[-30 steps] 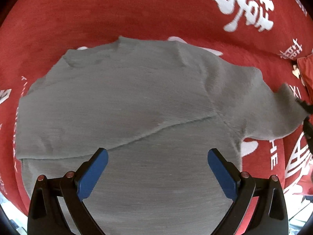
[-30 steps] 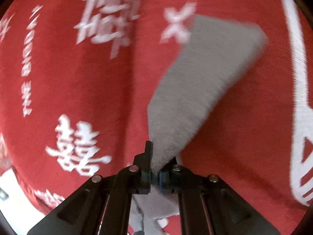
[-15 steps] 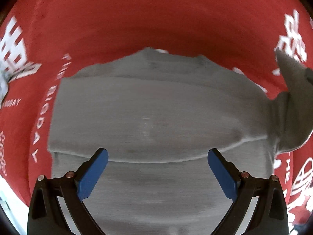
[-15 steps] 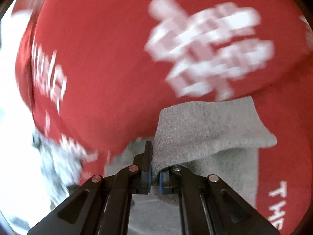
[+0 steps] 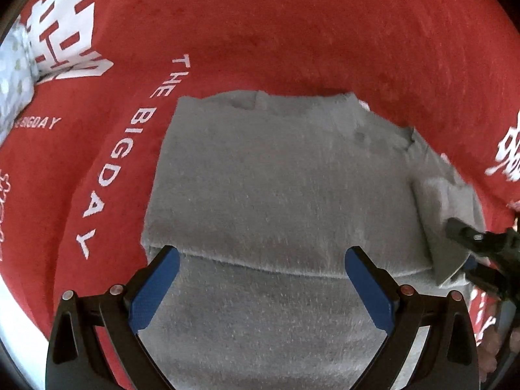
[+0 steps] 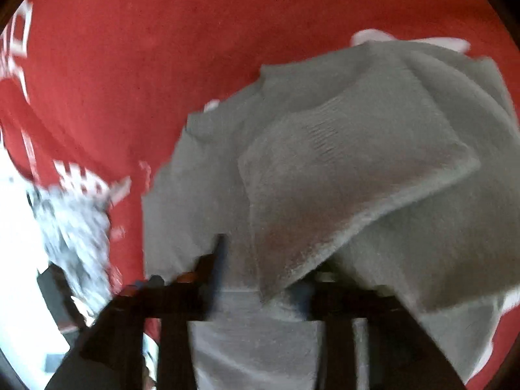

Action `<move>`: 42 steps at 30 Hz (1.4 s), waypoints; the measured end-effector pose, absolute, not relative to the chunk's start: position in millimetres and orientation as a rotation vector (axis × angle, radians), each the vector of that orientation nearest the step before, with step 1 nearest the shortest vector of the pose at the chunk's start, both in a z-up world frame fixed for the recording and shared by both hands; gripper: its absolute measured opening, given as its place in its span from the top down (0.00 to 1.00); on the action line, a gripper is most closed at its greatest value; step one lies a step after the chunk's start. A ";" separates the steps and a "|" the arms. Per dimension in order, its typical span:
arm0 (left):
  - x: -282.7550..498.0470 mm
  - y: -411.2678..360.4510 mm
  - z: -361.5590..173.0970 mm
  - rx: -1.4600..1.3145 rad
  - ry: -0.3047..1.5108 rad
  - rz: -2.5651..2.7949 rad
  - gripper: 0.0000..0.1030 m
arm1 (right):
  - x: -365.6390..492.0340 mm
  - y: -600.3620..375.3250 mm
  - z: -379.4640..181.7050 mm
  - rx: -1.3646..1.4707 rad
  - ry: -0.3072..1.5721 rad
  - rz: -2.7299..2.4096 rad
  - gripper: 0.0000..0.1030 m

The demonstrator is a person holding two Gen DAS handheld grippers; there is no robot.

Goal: Fold small clothes

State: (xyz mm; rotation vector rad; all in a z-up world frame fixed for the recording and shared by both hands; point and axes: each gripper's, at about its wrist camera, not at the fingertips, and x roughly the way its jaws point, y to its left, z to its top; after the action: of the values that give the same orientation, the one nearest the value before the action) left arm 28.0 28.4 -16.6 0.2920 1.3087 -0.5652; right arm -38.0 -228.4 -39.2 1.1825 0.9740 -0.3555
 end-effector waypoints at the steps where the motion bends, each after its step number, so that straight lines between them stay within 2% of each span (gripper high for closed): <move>1: 31.6 29.5 -15.9 0.279 1.304 -0.561 0.01 | -44.2 -230.8 -35.4 1.186 0.944 -0.401 0.38; 3: 38.3 30.5 -16.1 0.256 1.306 -0.563 0.01 | -56.2 -237.2 -28.6 1.209 0.886 -0.492 0.39; 5: 45.8 31.6 -16.4 0.204 1.316 -0.583 0.01 | -59.4 -244.0 -27.6 1.237 0.854 -0.550 0.59; 6: 48.5 32.3 -16.6 0.173 1.325 -0.599 0.01 | -56.1 -248.1 -27.3 1.237 0.855 -0.571 0.87; 7: 53.0 33.6 -18.1 0.130 1.340 -0.625 0.01 | -51.0 -249.1 -25.5 1.226 0.853 -0.565 0.93; 11: 72.8 38.7 -30.1 -0.119 1.459 -0.781 0.01 | -4.2 -228.6 -1.0 1.052 0.856 -0.408 0.93; 15: 86.3 40.5 -46.1 -0.270 1.546 -0.863 0.01 | 39.9 -178.3 7.6 0.855 0.947 -0.202 0.92; 17: 90.0 39.1 -55.1 -0.315 1.587 -0.874 0.01 | 54.4 -154.3 -3.1 0.782 1.033 -0.145 0.87; 18: 90.6 37.5 -57.4 -0.317 1.595 -0.875 0.01 | 58.0 -147.3 -10.1 0.763 1.074 -0.132 0.80; 19: 90.4 35.8 -58.9 -0.314 1.599 -0.878 0.01 | 60.2 -139.8 -19.2 0.750 1.126 -0.123 0.65; 21: 87.3 31.0 -58.8 -0.294 1.601 -0.883 0.01 | 54.6 -133.7 -27.8 0.775 1.159 -0.119 0.57; 25: 82.4 25.3 -57.3 -0.246 1.605 -0.876 0.01 | 22.7 -143.5 -25.5 0.879 1.126 -0.143 0.53; 36: 41.5 -10.9 -53.1 -0.065 1.649 -0.878 0.02 | -68.4 -173.8 -23.2 1.110 1.054 -0.257 0.50; 38: 37.8 -16.1 -48.8 -0.032 1.607 -0.844 0.41 | -75.0 -175.3 -23.7 1.128 1.042 -0.261 0.50; 39: 37.9 -18.0 -48.5 -0.021 1.611 -0.852 0.90 | -78.4 -175.9 -25.2 1.140 1.036 -0.265 0.49; 42: 43.7 -20.9 -38.1 -0.041 1.596 -0.853 0.93 | -91.2 -181.2 -29.3 1.184 1.016 -0.287 0.46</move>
State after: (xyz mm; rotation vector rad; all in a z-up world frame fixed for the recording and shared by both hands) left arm 43.7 -20.9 -38.1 -0.0406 1.5957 -0.8533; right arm -91.2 -181.2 -29.3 1.1844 1.0161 -0.2865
